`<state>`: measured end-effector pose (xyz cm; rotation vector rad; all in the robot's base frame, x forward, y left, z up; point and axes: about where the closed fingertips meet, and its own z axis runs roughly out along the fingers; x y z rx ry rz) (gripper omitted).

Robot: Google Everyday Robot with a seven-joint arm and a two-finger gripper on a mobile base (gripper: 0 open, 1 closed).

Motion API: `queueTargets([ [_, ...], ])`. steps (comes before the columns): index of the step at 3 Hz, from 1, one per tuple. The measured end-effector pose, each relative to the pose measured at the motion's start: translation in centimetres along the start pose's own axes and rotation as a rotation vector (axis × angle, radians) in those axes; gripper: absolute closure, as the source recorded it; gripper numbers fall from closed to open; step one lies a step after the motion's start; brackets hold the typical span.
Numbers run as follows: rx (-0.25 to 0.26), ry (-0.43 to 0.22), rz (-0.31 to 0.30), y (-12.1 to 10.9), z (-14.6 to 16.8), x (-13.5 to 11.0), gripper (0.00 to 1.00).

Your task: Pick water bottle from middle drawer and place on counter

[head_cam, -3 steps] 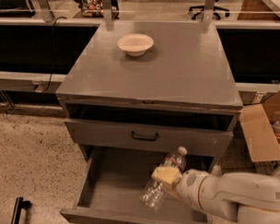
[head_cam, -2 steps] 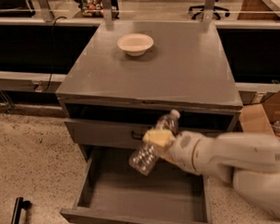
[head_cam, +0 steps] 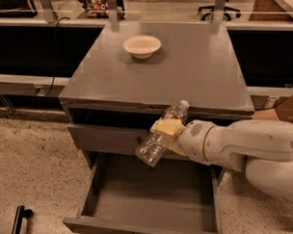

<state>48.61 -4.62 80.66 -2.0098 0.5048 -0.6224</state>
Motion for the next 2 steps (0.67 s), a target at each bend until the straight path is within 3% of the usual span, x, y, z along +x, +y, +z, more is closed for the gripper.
queueTargets([
  [1, 0.049, -0.009, 0.019, -2.5, -0.5, 3.5, 1.00],
  [2, 0.090, -0.013, 0.015, -6.6, -2.4, 9.1, 1.00],
])
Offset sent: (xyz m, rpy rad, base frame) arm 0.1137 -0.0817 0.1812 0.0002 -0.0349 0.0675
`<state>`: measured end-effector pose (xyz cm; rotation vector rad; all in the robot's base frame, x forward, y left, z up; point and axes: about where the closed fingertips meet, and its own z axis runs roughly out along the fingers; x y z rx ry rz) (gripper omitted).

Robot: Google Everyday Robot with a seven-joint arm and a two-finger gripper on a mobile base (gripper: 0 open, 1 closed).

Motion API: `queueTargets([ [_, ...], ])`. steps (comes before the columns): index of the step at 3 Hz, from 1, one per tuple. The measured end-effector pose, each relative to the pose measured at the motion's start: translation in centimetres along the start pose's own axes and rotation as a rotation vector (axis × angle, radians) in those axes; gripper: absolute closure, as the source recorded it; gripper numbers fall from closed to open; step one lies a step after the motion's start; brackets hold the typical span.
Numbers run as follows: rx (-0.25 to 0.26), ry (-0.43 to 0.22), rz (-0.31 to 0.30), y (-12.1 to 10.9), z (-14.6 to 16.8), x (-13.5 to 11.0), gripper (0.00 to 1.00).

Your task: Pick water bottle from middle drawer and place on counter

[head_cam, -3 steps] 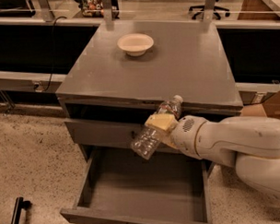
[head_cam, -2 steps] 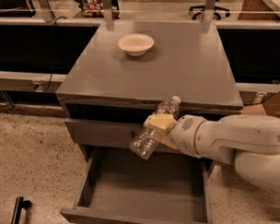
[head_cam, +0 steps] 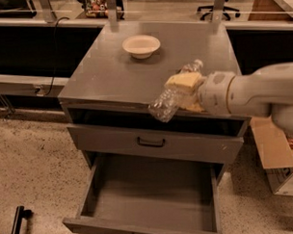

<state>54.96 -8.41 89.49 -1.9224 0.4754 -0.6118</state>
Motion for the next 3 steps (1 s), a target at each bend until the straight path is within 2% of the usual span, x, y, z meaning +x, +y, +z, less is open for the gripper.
queueTargets([
  [1, -0.057, -0.086, 0.022, -0.1, 1.1, 3.4, 1.00],
  [2, -0.252, -0.214, 0.067, 3.5, 5.1, 6.0, 1.00],
  [3, -0.401, -0.206, 0.181, 6.0, 6.1, 10.0, 1.00],
])
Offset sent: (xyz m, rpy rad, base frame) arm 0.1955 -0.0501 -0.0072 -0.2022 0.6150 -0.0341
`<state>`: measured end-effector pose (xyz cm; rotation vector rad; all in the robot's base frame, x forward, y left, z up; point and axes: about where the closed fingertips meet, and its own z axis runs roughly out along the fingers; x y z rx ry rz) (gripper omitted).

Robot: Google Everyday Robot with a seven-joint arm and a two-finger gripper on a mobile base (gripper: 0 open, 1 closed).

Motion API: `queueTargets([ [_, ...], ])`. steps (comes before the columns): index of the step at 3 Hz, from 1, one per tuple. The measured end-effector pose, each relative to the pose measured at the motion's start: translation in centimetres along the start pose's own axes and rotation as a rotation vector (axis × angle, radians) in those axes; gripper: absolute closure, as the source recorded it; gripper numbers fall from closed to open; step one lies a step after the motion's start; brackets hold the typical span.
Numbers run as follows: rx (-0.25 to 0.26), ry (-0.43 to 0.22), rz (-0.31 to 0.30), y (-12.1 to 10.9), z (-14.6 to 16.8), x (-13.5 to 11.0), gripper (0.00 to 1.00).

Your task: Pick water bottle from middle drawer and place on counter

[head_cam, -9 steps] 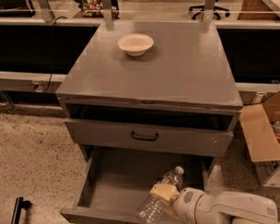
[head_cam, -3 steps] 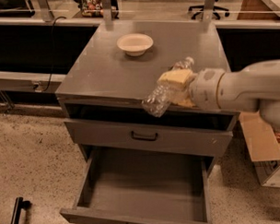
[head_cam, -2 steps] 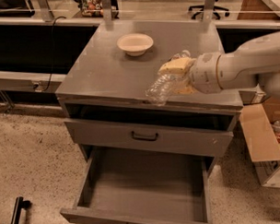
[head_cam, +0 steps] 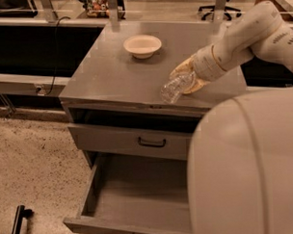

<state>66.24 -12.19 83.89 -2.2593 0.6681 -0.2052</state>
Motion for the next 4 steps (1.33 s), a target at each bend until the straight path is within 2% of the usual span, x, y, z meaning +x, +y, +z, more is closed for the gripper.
queueTargets([
  [1, -0.018, 0.023, 0.059, -1.23, -0.10, 1.94, 0.81],
  [4, -0.021, 0.010, 0.055, -1.45, 0.64, 1.59, 0.13],
])
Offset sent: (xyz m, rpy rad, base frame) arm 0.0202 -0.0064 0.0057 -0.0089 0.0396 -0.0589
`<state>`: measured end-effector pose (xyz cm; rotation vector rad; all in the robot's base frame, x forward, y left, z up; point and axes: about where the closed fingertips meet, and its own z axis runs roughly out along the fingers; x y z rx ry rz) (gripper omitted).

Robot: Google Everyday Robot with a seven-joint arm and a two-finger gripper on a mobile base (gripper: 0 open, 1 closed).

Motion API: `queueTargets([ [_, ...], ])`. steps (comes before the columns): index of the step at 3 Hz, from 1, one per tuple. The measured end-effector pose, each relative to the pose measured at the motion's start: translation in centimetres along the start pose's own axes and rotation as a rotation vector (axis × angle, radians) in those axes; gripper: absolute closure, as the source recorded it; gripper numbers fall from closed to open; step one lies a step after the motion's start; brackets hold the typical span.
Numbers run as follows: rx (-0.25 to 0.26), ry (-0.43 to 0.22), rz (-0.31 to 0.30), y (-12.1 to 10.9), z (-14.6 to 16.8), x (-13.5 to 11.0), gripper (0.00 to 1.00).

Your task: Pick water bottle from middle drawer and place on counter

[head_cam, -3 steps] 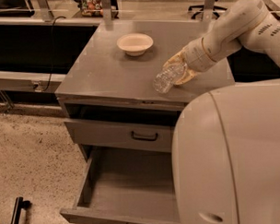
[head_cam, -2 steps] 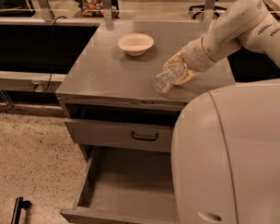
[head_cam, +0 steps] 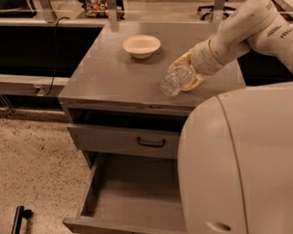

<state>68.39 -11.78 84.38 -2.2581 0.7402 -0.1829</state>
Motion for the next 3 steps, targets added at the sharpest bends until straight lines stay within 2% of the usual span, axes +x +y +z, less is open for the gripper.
queueTargets([
  [1, -0.018, 0.020, -0.002, -0.3, -0.7, -0.1, 0.00],
  [2, -0.046, 0.056, -0.006, -1.0, -3.1, -0.3, 0.00],
  [3, -0.042, 0.067, 0.005, -1.3, -5.7, 0.0, 0.00],
])
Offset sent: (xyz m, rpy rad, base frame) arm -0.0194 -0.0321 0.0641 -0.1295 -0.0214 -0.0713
